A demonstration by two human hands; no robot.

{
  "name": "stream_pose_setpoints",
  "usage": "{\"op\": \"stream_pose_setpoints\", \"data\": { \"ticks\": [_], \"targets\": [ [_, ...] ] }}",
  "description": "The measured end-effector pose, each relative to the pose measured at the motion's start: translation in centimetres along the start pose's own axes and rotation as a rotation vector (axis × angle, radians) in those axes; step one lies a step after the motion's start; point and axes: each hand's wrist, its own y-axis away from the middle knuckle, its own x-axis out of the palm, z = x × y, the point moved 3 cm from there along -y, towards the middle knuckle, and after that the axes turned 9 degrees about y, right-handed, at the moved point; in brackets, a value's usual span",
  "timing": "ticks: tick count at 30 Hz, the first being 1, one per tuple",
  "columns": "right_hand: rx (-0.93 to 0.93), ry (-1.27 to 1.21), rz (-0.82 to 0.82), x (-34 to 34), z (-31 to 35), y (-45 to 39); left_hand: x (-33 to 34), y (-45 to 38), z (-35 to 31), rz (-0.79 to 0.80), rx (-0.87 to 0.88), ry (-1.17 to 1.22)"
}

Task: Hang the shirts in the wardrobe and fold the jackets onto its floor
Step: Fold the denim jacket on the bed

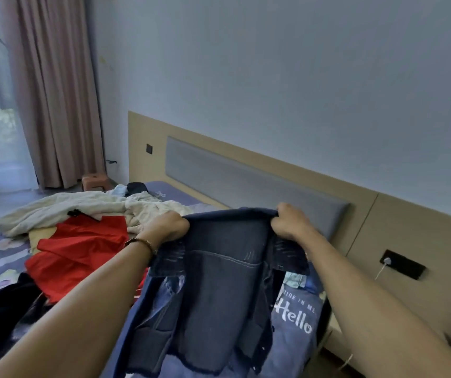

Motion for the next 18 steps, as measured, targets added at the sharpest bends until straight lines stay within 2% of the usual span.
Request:
{"op": "stream_pose_setpoints", "data": {
  "ticks": [1,5,7,9,10,12,14,18],
  "targets": [
    [0.021,-0.114,0.08,0.2,-0.1,0.2,0.5,0.3,0.2,0.021,-0.052,0.136],
    [0.191,-0.734,0.347,2.0,-0.3,1.5,2.5,1.9,0.0,0.006,-0.24,1.009],
    [0.223,-0.96,0.392,2.3,-0.3,2.5,3.0,2.9,-0.7,-0.033,-0.234,1.21],
    [0.204,-1.17,0.377,2.4,-0.9,3.7,3.4,4.5,-1.5,-0.015,-0.196,1.278],
    [0.185,-1.273,0.363,2.5,-1.4,4.2,3.5,5.1,-1.6,0.0,-0.149,1.211],
    [0.141,-1.37,0.328,3.2,-3.0,5.6,3.8,6.7,-1.3,-0.024,-0.016,0.853],
    [0.095,-1.336,0.338,4.1,-5.1,7.5,4.4,8.9,-1.5,-0.086,0.09,0.546],
    [0.005,-1.159,0.368,4.2,-8.3,11.5,5.5,13.7,-2.7,-0.271,0.215,0.119]
  ]
}}
